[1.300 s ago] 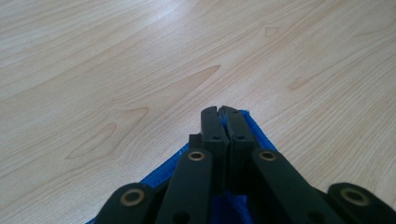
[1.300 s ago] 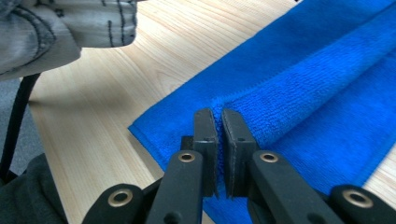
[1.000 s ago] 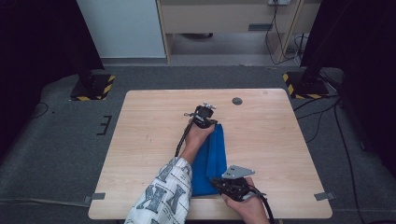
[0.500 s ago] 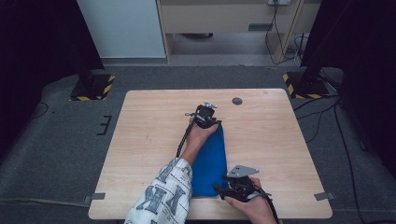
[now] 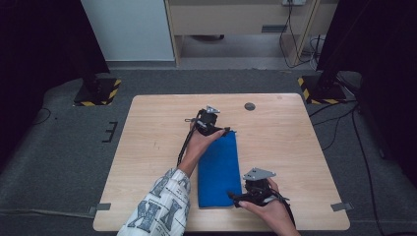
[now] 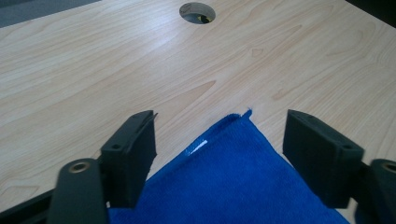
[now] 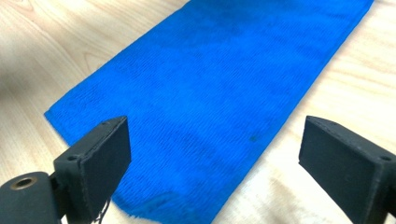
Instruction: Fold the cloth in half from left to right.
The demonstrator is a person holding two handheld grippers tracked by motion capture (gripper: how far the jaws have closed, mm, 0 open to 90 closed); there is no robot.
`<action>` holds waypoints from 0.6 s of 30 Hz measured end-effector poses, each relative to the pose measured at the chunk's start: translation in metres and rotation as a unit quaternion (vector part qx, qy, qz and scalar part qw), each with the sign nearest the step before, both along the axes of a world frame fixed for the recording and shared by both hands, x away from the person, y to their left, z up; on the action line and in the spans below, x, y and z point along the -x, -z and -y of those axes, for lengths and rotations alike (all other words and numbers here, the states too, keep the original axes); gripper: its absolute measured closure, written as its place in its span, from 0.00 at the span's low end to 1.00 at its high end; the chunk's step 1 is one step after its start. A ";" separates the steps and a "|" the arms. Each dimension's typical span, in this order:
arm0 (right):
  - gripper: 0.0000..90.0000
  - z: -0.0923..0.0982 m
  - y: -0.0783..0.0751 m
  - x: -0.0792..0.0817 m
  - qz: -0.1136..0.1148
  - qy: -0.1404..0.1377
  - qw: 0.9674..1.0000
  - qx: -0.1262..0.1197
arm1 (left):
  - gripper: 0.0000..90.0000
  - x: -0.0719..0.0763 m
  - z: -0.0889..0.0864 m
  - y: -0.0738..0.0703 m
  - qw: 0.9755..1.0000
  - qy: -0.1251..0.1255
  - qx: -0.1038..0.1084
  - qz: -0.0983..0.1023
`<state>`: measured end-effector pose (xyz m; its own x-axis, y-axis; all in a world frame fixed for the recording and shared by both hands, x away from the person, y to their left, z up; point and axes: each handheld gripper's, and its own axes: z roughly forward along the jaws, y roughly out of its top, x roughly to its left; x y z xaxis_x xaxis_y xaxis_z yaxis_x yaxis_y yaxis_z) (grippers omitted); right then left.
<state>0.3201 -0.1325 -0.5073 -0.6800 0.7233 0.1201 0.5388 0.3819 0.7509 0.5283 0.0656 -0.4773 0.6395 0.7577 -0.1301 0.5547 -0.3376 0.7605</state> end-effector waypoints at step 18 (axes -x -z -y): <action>0.13 0.002 -0.003 -0.058 0.012 0.005 1.000 0.000 | 0.07 0.031 -0.043 -0.008 1.000 0.013 -0.014 0.008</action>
<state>0.3783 -0.1347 -0.5039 -0.6755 0.7299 0.1043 0.5251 0.3769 0.7631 0.4970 0.1082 -0.4690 0.6611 0.7437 -0.0991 0.5331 -0.3727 0.7595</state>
